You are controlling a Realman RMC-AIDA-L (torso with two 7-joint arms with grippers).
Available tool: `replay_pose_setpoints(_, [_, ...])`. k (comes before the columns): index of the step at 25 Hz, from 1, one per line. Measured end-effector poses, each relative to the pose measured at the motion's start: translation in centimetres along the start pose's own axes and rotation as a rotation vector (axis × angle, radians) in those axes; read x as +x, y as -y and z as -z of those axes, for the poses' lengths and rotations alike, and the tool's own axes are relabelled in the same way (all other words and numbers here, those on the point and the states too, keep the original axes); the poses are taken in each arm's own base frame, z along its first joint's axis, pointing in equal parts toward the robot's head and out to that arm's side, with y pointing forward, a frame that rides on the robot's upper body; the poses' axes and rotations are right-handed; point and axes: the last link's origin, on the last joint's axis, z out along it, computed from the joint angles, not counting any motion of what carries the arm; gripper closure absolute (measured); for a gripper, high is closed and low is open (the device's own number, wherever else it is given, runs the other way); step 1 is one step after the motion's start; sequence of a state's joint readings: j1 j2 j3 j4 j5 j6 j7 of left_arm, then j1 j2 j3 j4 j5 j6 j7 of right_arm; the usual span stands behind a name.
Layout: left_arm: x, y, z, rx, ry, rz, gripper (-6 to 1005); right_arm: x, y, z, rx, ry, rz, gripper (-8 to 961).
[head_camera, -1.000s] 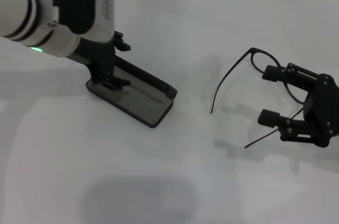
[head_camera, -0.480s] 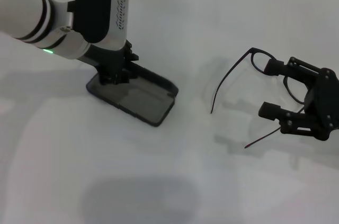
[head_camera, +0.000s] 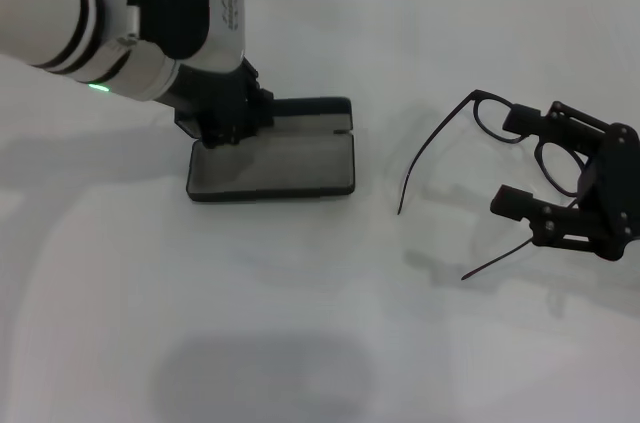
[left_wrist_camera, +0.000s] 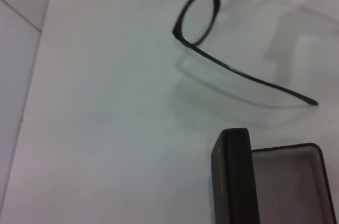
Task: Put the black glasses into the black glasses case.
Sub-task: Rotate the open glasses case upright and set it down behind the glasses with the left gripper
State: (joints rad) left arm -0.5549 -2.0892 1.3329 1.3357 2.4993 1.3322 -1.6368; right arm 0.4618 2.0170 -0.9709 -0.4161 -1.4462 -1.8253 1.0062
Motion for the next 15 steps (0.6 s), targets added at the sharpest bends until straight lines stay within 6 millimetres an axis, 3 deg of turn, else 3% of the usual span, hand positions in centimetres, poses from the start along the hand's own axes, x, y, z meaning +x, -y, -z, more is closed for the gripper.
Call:
replay_pose_setpoints(7, [0.4, 0.4, 0.2, 0.032, -0.02, 0.123, 793, 0.1, -0.1, 0.1, 0.003, 0.0, 0.0, 82])
replay_pose_setpoints(15, [1.4, -0.2, -1.3, 0.018, -0.06, 0.165, 790, 0.2, 0.0, 0.0, 0.012, -0.004, -0.002, 82])
